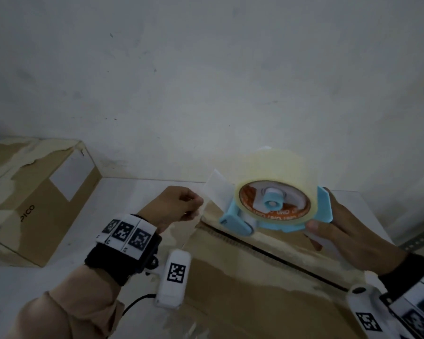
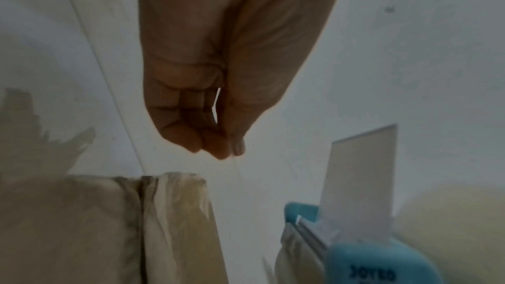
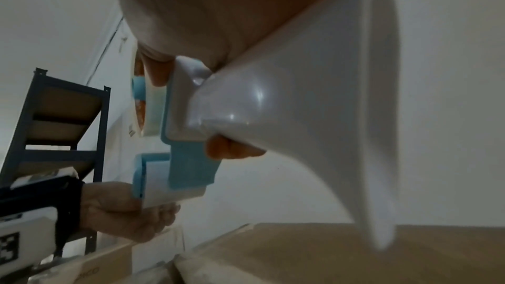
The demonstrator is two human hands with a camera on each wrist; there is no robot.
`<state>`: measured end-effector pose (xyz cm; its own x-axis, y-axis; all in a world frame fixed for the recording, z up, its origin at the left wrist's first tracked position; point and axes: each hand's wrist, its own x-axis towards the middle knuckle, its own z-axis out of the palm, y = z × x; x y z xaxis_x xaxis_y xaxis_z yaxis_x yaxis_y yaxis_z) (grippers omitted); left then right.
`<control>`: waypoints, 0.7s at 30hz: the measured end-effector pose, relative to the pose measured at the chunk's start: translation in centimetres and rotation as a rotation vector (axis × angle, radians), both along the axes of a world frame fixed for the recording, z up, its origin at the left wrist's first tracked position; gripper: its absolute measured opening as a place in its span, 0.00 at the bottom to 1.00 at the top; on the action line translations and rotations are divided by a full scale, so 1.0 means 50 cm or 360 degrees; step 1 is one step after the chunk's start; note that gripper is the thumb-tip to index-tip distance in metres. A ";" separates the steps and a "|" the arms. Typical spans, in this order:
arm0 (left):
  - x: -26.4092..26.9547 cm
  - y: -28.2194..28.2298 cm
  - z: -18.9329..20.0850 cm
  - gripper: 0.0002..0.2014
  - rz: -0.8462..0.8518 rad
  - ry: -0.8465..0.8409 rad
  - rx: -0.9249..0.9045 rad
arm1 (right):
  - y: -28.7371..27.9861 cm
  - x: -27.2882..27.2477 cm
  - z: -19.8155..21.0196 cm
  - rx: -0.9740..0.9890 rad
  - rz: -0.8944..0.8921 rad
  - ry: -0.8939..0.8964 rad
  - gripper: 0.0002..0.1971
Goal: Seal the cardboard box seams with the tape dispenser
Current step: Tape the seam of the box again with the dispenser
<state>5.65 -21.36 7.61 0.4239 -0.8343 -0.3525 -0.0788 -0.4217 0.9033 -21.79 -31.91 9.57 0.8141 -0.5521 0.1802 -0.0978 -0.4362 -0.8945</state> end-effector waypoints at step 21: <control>0.030 -0.011 -0.057 0.10 -0.0071 -0.0364 0.0089 | 0.056 0.058 -0.008 -0.0138 -0.0098 0.0542 0.31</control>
<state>7.13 -21.93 4.74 0.4612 -0.8359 -0.2975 -0.2985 -0.4620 0.8351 -18.90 -29.13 9.19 0.8014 -0.5963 -0.0475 -0.4124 -0.4933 -0.7659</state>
